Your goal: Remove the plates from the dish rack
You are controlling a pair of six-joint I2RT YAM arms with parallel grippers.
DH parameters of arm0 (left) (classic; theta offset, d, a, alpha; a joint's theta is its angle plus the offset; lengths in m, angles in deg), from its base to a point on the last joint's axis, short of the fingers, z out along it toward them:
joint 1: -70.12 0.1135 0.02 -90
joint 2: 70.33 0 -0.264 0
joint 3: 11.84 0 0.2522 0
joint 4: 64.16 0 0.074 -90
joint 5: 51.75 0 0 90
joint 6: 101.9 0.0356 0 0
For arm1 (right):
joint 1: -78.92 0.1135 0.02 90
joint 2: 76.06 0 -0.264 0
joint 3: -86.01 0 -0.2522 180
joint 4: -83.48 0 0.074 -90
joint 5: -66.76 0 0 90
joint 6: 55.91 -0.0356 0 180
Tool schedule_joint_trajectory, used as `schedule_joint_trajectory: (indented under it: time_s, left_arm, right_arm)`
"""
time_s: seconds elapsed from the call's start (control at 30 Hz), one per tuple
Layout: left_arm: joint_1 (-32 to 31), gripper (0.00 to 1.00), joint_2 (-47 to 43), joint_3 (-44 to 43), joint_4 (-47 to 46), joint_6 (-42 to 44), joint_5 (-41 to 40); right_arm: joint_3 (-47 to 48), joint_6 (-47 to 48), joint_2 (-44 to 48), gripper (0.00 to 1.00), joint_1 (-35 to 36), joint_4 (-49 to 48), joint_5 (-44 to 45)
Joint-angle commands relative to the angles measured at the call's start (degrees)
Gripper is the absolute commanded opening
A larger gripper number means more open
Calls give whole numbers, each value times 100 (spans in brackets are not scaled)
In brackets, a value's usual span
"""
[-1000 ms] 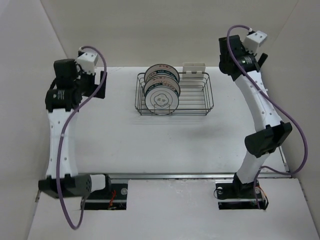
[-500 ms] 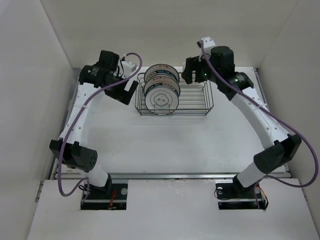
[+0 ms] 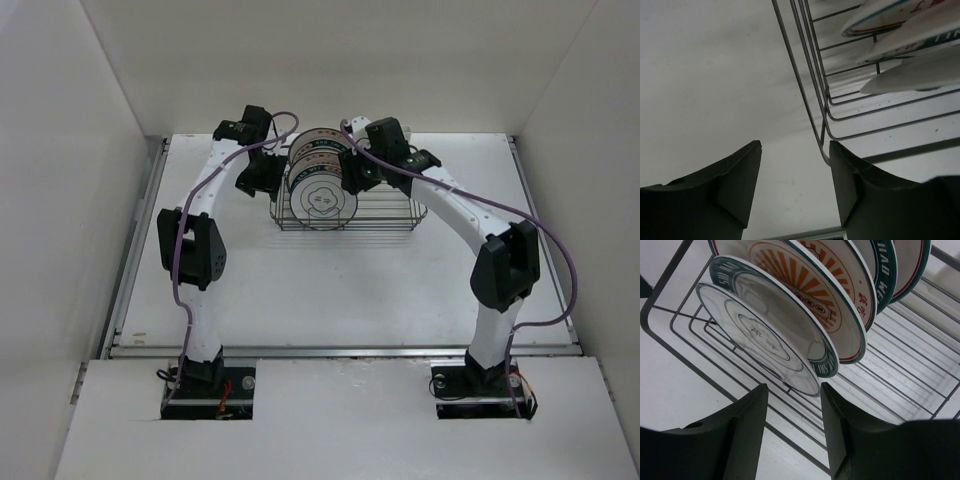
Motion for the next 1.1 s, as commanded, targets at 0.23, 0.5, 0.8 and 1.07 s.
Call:
schedule_joint_trajectory:
  time_s: [0.23,0.5,0.8,1.07]
  left_arm:
    - [13,38,494,-691,-125,-359,69]
    - [13,33,862,-691,-125,-359,271]
    - [13,0,916,-480,-239,-420,385]
    - [-40,0,863,-410,-240,-657,438]
  right_arm:
    - [570,296,-537,47,67,-359,-22]
    - [711,296,-739,36,67,-297,-5]
    - [658,418,-345,0,67,-350,337]
    - [904,533,209,0,67,-297,618]
